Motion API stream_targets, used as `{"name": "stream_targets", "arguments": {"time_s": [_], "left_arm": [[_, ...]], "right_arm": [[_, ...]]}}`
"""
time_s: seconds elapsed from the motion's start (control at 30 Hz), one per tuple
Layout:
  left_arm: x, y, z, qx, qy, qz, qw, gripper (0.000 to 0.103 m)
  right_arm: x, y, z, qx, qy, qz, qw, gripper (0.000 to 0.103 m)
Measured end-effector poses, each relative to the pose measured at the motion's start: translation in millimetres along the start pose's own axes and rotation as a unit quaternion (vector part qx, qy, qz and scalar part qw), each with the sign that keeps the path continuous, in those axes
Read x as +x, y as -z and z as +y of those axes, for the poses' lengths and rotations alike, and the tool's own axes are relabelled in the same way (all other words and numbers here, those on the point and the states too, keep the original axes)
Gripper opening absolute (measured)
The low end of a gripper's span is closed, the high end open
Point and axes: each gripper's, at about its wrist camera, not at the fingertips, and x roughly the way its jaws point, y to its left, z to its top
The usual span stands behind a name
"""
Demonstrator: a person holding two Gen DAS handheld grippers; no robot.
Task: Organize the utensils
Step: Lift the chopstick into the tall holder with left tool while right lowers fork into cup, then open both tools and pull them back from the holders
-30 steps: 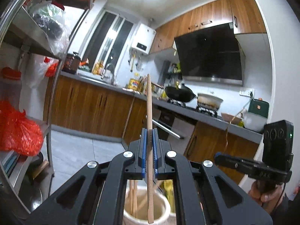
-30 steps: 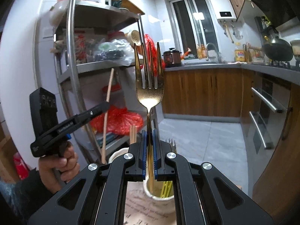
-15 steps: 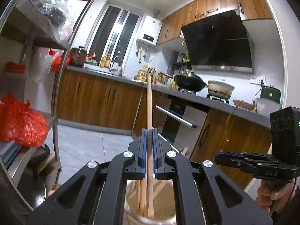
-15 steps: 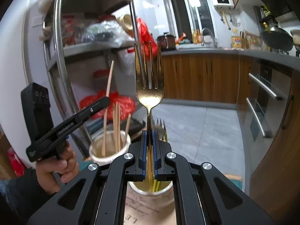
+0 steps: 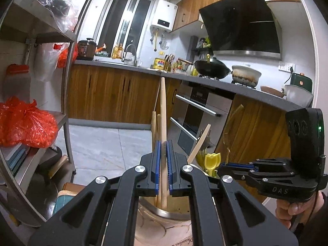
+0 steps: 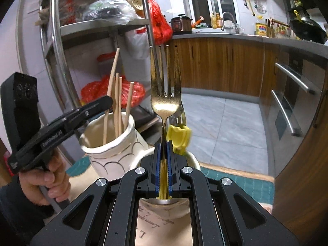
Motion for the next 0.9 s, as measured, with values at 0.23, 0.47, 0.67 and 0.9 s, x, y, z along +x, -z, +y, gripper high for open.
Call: {"name": "stream_targets", "arguments": {"time_s": [0.23, 0.47, 0.67, 0.9], "left_arm": [[4, 2, -1, 0.005, -0.005, 0.007, 1.0000, 0.005], [2, 2, -1, 0.006, -0.007, 0.008, 0.9999, 0.015], [-2, 2, -3, 0.009, -0.007, 0.005, 0.9999, 0.028], [-21, 0, -5, 0.019, -0.005, -0.008, 0.9998, 0.042]], "right_arm": [[9, -1, -1, 0.010, 0.006, -0.004, 1.000, 0.007], [13, 0, 0, 0.010, 0.012, -0.010, 1.000, 0.007], [12, 2, 4, 0.005, 0.016, -0.015, 1.000, 0.022], [-8, 5, 12, -0.015, 0.028, -0.049, 0.998, 0.035]]}}
